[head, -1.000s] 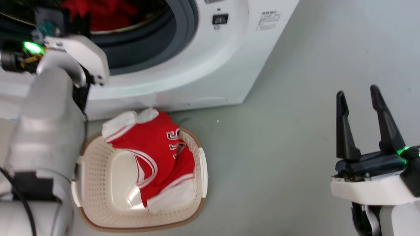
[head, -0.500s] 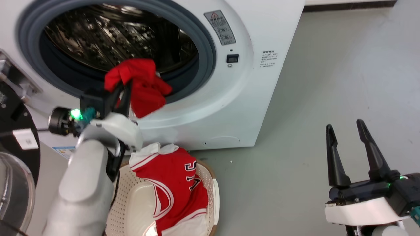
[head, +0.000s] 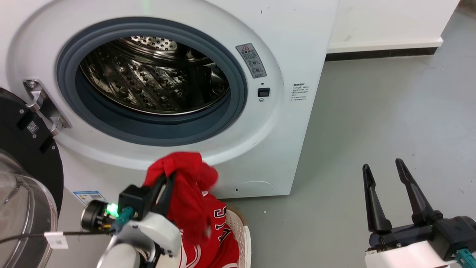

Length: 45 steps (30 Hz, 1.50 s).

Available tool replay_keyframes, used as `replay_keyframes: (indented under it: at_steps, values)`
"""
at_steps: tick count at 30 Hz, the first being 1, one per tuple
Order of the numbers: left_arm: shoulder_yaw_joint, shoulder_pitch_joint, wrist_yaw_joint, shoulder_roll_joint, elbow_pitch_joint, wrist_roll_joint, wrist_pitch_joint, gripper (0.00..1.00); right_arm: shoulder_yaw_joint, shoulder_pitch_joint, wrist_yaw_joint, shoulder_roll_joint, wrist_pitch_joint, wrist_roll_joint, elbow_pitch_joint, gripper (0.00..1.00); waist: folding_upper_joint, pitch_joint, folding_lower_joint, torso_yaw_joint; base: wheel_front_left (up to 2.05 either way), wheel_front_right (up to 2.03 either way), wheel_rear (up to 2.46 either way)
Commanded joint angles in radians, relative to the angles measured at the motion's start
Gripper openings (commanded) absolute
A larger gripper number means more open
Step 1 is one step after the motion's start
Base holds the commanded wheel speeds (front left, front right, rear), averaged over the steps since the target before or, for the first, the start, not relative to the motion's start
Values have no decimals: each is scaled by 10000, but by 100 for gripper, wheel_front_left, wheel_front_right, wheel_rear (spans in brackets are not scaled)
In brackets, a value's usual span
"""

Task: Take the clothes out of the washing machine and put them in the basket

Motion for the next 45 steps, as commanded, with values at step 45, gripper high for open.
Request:
replay_keyframes:
  at_steps: [45]
  values:
    - [-1639,-4511,-226,-547,9330,-76,-581,0,-652,-3002,-9,10,-21,87,-846,100,-1,6279,2,-585,0,0,0]
